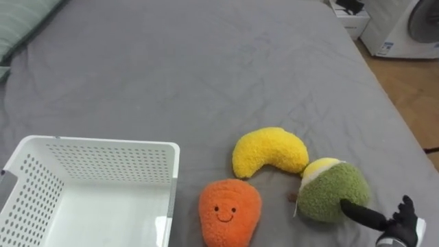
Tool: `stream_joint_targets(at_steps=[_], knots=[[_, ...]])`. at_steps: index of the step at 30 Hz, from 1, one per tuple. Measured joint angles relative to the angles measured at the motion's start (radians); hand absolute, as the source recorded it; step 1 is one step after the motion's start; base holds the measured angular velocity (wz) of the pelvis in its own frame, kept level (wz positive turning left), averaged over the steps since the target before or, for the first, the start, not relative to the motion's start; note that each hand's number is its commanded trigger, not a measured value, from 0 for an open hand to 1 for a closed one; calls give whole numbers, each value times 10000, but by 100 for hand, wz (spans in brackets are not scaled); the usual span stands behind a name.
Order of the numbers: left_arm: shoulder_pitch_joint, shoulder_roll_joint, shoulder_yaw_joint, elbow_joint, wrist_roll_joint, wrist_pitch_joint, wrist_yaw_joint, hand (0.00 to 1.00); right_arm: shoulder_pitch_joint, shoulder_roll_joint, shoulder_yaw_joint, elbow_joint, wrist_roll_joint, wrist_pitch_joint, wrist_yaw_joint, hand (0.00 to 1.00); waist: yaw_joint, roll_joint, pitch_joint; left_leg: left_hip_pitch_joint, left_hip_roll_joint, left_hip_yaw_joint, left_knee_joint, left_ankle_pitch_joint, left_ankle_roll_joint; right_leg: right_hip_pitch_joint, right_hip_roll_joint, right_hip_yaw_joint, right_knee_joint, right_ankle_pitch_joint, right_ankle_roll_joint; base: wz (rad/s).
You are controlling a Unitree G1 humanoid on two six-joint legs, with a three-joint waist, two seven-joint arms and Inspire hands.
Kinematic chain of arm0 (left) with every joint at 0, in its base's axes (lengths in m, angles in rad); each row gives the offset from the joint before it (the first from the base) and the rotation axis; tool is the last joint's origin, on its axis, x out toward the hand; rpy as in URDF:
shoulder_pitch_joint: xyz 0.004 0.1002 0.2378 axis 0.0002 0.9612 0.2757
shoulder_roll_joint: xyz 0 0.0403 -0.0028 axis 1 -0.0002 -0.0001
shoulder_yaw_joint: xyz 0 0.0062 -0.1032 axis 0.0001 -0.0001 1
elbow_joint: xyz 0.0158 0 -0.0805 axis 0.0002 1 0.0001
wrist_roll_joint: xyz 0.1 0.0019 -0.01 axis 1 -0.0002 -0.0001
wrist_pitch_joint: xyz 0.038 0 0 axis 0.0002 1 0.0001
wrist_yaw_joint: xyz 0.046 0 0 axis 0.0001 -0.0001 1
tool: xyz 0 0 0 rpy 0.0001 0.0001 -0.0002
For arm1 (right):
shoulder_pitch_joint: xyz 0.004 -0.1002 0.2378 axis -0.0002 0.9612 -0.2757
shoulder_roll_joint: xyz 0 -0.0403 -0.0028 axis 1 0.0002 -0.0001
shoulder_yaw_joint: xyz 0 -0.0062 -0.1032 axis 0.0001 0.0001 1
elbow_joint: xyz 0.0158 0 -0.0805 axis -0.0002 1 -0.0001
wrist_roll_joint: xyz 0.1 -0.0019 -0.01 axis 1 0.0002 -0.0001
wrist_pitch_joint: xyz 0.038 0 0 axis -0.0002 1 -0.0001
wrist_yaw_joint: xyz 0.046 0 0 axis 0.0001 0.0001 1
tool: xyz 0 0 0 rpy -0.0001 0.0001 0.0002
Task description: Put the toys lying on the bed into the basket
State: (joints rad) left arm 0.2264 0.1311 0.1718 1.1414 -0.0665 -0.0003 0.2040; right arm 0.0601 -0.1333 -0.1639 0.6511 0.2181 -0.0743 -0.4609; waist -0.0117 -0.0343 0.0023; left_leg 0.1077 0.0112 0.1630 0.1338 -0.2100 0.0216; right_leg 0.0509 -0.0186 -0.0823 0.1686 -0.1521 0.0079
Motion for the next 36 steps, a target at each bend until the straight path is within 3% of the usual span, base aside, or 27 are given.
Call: stream_joint_targets(at_steps=[6,11,29,35,36], knots=[[-37,-99,-1,1,-8,0,0,0,63,8,330,-1037,-605,12,279,0,136,118,-39,10,8,-5,5,0,0,3,1,7,16,1,-2,0],[-134,-125,-38,-8,-10,-9,9,0,48,6,519,-1602,-1089,-34,285,0,220,73,-60,26,12,-19,7,1,-1,20,5,4,18,3,-5,0],[110,-80,-154,-235,346,24,9,0,192,7,954,-1126,-1179,27,1324,0,228,-182,-39,-84,8,-52,16,1,-1,-19,-3,-61,-37,3,-5,0],[174,-74,-84,-256,1041,235,37,0,201,-15,917,-283,-2617,192,1382,0,187,-243,-68,-91,7,-138,31,1,-1,0,-9,-116,-25,4,-8,1],[180,-75,-28,-267,1082,237,37,0,200,-17,886,-244,-2916,235,1451,0,175,-290,-102,-84,8,-141,33,1,-1,12,-16,-142,-25,6,-10,4]])
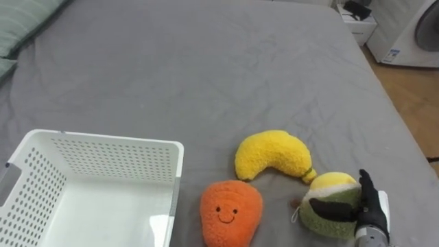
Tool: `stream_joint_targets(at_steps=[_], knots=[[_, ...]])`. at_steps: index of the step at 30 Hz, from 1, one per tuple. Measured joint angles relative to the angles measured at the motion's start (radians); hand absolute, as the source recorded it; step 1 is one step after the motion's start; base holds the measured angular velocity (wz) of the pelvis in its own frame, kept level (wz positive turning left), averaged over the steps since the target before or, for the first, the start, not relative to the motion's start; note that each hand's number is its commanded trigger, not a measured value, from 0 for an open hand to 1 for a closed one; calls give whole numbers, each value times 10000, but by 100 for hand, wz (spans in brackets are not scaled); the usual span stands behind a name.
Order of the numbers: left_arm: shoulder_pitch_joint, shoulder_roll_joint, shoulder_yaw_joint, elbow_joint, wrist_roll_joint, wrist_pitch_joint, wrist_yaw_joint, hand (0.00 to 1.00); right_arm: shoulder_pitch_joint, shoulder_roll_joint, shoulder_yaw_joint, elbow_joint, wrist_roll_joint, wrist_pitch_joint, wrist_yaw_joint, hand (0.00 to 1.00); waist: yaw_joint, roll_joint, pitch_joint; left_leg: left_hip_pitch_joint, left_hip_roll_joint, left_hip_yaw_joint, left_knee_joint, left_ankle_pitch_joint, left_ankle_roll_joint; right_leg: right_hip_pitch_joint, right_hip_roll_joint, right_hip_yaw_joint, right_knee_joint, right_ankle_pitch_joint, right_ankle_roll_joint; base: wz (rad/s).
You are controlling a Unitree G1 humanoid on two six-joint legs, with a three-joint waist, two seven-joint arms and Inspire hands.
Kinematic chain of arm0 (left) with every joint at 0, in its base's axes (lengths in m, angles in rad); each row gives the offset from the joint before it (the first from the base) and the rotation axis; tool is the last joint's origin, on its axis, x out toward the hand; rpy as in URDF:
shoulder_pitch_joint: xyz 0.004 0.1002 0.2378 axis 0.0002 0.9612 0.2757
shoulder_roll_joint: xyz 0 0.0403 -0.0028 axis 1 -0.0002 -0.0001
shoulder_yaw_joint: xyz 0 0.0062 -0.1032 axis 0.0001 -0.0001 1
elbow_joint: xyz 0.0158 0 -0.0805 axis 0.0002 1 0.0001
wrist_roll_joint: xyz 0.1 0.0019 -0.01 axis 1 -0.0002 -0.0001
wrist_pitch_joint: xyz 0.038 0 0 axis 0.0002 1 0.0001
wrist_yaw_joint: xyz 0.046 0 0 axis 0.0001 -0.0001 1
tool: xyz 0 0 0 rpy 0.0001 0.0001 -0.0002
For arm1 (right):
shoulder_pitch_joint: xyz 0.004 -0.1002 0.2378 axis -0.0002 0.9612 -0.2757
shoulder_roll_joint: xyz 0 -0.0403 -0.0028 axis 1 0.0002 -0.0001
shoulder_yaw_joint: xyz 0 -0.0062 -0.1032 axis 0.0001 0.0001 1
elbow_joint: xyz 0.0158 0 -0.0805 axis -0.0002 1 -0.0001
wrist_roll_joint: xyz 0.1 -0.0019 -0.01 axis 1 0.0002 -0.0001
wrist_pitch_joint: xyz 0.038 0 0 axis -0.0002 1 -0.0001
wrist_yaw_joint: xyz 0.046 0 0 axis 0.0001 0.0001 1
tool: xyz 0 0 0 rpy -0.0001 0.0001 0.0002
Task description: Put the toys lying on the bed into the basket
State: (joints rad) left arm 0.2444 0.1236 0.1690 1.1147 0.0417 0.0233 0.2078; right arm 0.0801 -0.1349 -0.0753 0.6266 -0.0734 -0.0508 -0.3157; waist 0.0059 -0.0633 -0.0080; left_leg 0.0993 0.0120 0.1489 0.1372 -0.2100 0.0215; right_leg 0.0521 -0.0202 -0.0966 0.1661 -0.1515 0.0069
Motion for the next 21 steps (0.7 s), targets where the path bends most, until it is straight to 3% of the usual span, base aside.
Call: stream_joint_targets(at_steps=[10,18,19,20,21], knots=[[223,12,252,-140,404,173,-1,0,-158,-1,-343,1229,-1669,220,153,0,90,-219,27,85,-30,-166,73,-2,2,235,-73,-263,4,0,1,6],[369,25,227,-182,544,428,-39,0,-186,-20,-354,1546,-1840,278,99,0,210,-252,46,159,-34,-185,114,-1,2,376,-77,-320,-147,0,1,0],[374,38,232,-182,614,428,-49,0,-187,-47,-358,1612,-2075,277,112,58,209,-258,53,158,-33,-190,135,-1,2,389,-78,-324,-140,1,0,0],[377,48,233,-182,622,427,-53,0,-186,-70,-358,1624,-2134,278,131,100,213,-259,53,159,-33,-195,135,-1,2,395,-80,-333,-139,1,0,4],[362,69,241,-182,653,426,-54,0,-212,-127,-357,1666,-2153,274,154,100,231,-269,65,157,-35,-214,128,-1,2,397,-84,-359,-139,1,1,4]])
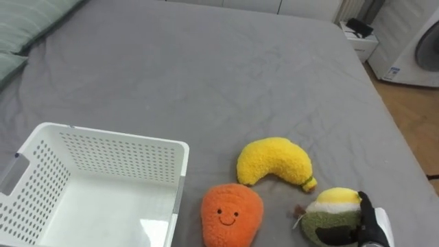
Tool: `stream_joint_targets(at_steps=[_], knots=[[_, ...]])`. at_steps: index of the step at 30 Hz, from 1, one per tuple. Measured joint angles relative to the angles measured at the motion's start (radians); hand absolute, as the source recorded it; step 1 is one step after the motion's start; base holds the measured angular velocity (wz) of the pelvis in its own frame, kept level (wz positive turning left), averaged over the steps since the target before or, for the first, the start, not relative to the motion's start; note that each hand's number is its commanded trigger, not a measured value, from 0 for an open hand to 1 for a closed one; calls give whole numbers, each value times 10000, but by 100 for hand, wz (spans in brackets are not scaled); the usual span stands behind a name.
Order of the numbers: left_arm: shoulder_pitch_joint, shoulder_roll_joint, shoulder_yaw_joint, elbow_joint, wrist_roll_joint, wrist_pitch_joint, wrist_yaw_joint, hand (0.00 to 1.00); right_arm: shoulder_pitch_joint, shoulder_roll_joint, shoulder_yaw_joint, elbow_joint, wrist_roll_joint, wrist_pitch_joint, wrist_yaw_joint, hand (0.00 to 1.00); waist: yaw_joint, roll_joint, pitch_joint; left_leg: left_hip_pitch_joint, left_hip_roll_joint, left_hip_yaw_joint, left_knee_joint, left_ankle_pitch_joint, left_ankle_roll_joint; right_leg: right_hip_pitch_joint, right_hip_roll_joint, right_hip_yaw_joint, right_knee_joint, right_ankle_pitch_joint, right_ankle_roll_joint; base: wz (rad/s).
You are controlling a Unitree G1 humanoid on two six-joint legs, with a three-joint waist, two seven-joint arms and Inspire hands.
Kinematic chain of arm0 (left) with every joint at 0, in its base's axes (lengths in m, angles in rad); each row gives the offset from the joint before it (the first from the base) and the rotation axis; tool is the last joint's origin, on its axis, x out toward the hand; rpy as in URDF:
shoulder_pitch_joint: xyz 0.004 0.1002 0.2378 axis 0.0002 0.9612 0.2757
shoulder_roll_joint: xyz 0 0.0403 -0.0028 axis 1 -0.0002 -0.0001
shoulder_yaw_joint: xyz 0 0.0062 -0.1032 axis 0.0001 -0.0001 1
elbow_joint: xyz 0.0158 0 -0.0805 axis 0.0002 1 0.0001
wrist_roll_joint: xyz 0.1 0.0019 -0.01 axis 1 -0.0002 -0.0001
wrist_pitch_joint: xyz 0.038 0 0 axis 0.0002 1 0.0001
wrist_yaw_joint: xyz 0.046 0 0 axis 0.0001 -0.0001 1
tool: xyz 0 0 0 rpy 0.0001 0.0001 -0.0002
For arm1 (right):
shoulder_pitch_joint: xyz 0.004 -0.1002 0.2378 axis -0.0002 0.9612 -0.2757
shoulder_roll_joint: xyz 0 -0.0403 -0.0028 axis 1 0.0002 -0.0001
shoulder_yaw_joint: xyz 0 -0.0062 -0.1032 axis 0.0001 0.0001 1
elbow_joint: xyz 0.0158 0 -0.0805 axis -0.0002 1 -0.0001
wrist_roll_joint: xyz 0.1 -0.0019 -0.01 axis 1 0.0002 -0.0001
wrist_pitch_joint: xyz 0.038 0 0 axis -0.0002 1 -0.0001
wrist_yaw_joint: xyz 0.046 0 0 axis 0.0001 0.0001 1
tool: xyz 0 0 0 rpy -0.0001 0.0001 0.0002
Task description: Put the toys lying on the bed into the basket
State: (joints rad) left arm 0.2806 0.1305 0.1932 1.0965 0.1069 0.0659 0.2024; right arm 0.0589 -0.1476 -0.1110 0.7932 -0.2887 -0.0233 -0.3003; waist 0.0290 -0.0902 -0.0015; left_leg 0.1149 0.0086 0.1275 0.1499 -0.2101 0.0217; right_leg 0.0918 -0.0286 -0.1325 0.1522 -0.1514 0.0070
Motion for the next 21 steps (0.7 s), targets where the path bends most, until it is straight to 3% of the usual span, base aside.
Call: stream_joint_targets(at_steps=[2,7,21], knots=[[-66,46,2,0,99,-5,0,0,-134,-100,-2,256,-44,-13,74,100,1,-30,40,-4,2,-25,-6,0,0,2,2,-13,-1,0,0,2],[-150,50,0,34,147,-16,-1,0,-311,-419,-62,610,-302,-95,-63,100,57,-48,50,14,13,-76,-52,-8,0,36,4,-60,4,4,-6,0],[-195,41,3,137,151,-1,-205,0,-375,-450,-282,1014,-364,-62,200,100,98,13,46,11,22,-96,-31,-7,-1,44,14,-67,13,15,-23,0]])
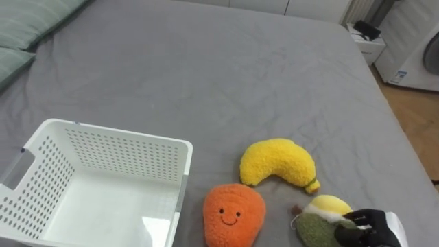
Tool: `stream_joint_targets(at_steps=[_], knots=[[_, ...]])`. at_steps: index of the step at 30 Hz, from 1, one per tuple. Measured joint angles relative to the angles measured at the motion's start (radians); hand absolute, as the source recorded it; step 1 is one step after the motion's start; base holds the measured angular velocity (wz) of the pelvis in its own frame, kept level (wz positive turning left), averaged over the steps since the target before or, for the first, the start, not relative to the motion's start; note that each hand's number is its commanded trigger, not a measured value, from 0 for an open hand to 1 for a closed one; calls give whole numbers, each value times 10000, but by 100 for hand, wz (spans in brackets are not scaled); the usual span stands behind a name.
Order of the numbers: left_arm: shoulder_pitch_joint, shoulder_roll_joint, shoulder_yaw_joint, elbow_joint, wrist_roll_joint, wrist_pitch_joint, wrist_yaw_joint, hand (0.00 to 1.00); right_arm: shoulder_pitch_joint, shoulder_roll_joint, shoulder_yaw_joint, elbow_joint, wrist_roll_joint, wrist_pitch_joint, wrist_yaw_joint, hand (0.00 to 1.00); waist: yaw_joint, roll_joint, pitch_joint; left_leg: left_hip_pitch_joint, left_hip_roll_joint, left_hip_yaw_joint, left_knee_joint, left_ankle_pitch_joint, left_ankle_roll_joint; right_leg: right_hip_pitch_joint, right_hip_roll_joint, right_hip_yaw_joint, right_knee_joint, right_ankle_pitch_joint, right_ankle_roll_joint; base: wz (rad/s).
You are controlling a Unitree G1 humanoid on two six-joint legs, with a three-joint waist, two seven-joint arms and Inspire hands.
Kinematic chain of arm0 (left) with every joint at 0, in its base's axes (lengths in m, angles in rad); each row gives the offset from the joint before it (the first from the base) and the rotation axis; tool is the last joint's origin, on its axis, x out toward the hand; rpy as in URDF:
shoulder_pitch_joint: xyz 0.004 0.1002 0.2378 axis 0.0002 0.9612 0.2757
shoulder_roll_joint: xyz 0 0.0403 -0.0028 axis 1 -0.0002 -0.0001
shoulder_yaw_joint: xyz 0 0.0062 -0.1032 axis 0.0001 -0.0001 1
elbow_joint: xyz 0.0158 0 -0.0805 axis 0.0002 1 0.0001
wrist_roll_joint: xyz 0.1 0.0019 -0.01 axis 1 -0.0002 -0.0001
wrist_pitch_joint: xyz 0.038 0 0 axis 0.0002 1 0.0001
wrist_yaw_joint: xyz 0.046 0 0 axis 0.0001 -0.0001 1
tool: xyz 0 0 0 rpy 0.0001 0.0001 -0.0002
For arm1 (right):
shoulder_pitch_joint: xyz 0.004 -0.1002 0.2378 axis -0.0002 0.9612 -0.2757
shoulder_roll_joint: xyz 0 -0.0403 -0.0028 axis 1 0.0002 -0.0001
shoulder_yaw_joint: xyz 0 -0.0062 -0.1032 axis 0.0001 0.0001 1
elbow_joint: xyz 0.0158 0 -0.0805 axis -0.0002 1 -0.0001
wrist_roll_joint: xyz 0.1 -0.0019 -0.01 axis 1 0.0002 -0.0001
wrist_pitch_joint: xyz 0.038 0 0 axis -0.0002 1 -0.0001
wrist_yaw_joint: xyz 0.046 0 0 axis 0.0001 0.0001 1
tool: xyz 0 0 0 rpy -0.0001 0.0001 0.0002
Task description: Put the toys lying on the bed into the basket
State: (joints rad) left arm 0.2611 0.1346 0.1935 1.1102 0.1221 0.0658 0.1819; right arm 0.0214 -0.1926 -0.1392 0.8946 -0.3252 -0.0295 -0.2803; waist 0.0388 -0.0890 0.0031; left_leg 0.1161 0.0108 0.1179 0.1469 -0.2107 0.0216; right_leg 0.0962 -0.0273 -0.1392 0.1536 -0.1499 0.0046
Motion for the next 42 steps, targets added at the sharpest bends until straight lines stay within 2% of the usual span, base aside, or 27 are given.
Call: stream_joint_targets(at_steps=[14,21,26,36,42], knots=[[-88,103,14,-12,138,-111,-18,0,-41,-12,-34,10,-370,-58,-25,100,-44,-41,0,-10,-26,-129,46,2,1,41,-15,-65,0,-1,0,1],[-187,113,310,-4,152,-110,-191,0,-49,-13,-51,-151,-369,-33,5,100,-33,-40,-3,-25,-27,-137,55,2,1,39,-18,-75,1,-1,1,0],[-196,122,317,-43,104,-108,-192,0,25,-40,-48,-1307,-350,90,297,100,-91,-33,-18,-82,-34,-131,54,4,3,-16,-20,-68,-13,-2,3,0],[-234,75,311,-129,-12,-52,-186,0,373,-45,21,-4641,-322,174,681,100,-33,115,-63,-121,-29,-95,36,8,3,-117,-10,-26,-5,-2,3,-1],[-160,22,314,-145,-13,-36,-186,0,842,-85,23,-6363,-330,449,917,100,-44,0,-95,-169,-31,-69,52,8,3,-149,-12,-22,13,-2,3,0]])
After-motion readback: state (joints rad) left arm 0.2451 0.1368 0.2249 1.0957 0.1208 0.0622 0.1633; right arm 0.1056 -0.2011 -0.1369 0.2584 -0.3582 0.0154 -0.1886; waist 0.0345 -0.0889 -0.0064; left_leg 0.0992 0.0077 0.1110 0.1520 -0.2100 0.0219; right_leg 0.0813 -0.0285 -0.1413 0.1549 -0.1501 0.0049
